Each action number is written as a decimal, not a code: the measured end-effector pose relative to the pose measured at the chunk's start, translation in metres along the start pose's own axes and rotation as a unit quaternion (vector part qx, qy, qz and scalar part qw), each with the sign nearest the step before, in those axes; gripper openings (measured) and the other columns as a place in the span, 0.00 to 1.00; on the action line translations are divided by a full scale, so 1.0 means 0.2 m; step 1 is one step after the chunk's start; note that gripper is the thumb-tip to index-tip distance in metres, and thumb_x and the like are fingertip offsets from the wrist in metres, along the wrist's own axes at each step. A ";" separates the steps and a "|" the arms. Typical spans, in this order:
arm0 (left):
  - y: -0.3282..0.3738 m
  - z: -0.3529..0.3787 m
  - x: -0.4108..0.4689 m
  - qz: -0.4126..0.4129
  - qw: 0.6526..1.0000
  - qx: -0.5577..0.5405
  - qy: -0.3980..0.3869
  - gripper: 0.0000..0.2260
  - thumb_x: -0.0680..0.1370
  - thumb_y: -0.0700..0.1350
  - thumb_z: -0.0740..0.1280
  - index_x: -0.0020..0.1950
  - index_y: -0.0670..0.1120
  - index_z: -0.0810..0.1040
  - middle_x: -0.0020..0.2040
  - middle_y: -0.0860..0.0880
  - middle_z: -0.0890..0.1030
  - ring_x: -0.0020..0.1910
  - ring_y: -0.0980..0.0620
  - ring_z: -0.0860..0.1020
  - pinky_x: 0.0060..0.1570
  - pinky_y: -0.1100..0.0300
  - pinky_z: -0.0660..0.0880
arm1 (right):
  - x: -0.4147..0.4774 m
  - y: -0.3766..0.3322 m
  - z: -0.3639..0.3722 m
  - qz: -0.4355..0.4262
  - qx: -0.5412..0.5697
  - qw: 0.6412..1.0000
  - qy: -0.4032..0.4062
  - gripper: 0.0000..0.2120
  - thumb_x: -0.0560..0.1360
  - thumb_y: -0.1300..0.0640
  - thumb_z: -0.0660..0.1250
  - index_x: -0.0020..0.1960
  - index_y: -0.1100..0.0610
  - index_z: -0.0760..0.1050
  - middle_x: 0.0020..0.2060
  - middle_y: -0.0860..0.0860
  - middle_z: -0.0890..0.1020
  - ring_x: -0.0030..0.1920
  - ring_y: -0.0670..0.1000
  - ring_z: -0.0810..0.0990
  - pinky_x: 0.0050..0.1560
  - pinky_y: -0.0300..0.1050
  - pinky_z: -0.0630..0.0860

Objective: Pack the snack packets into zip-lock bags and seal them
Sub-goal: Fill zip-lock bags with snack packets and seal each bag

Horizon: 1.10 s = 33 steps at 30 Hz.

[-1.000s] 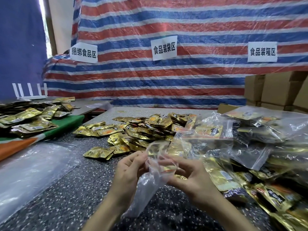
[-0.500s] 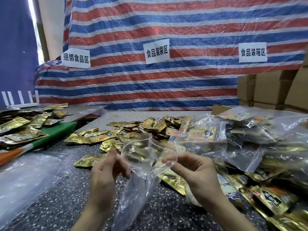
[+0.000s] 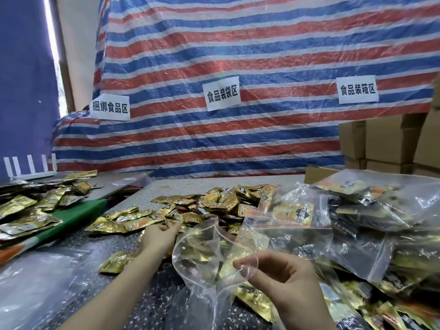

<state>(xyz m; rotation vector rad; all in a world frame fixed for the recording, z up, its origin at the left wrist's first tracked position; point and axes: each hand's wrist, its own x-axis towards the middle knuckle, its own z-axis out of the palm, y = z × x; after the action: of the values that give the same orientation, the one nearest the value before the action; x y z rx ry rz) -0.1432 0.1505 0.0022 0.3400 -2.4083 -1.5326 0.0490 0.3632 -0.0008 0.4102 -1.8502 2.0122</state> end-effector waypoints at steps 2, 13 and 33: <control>0.01 0.02 0.03 -0.015 1.000 -0.002 0.015 0.18 0.74 0.49 0.75 0.32 0.42 0.74 0.30 0.45 0.75 0.30 0.49 0.72 0.39 0.57 0.72 | 0.00 -0.01 0.00 -0.001 0.002 1.000 -0.001 0.06 0.63 0.59 0.79 0.40 0.56 0.87 0.38 0.56 0.87 0.39 0.52 0.86 0.41 0.38 0.80; 0.33 -0.35 -0.30 0.184 0.969 -0.135 0.091 0.06 0.82 0.42 0.64 0.45 0.41 0.73 0.44 0.41 0.78 0.38 0.44 0.81 0.34 0.49 0.80 | -0.02 -0.03 0.01 -0.003 -0.002 1.000 0.010 0.05 0.65 0.58 0.78 0.41 0.56 0.87 0.38 0.55 0.87 0.40 0.52 0.87 0.40 0.38 0.80; 0.34 -0.41 -0.94 0.371 0.928 -0.007 -0.007 0.10 0.77 0.44 0.71 0.35 0.47 0.79 0.39 0.56 0.82 0.41 0.66 0.79 0.35 0.76 0.71 | -0.04 -0.06 0.04 -0.069 0.014 0.997 0.034 0.06 0.65 0.59 0.78 0.42 0.56 0.87 0.40 0.55 0.88 0.44 0.55 0.87 0.44 0.42 0.82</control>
<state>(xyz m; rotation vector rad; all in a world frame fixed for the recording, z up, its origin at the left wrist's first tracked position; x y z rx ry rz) 0.0587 0.1716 0.0791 -0.5386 -2.1400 -1.1796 0.0616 0.3555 0.0078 0.4593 -1.7078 1.9371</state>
